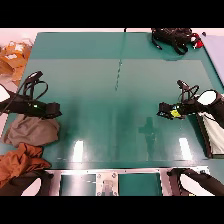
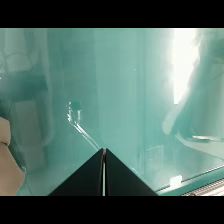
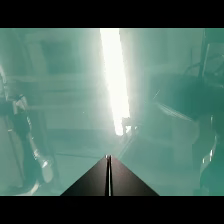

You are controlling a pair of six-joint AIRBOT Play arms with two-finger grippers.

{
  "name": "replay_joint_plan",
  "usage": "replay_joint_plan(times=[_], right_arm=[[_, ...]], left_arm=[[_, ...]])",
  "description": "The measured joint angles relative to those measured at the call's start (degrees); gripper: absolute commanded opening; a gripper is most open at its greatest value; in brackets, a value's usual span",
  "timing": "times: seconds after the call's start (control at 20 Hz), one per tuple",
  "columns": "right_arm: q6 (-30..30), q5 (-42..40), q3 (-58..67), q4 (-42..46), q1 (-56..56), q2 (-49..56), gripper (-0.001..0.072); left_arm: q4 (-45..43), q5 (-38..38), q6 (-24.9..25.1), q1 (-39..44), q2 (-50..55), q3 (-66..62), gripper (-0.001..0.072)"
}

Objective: Fold the shirts.

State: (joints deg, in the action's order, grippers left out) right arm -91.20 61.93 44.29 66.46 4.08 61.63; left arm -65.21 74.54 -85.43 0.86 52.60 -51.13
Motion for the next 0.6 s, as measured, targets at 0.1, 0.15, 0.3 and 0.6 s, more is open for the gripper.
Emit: replay_joint_plan(times=[0.1, 0.15, 0.3, 0.6], right_arm=[[0.0, 0.0, 0.0, 0.0, 0.0, 0.0, 0.0015], [0.0, 0.0, 0.0, 0.0, 0.0, 0.0, 0.0015], [0.0, 0.0, 0.0, 0.0, 0.0, 0.0, 0.0015], [0.0, 0.0, 0.0, 0.0, 0.0, 0.0, 0.0015]], left_arm=[[-0.2, 0.0, 0.1, 0.0, 0.0, 0.0, 0.0022], [-0.3, 0.0, 0.2, 0.0, 0.0, 0.0, 0.0022], [-1.9, 0.1, 0.3, 0.0, 0.0, 0.0, 0.0601], [-21.8, -3.0, -2.6, 0.0, 0.0, 3.1, 0.0715]])
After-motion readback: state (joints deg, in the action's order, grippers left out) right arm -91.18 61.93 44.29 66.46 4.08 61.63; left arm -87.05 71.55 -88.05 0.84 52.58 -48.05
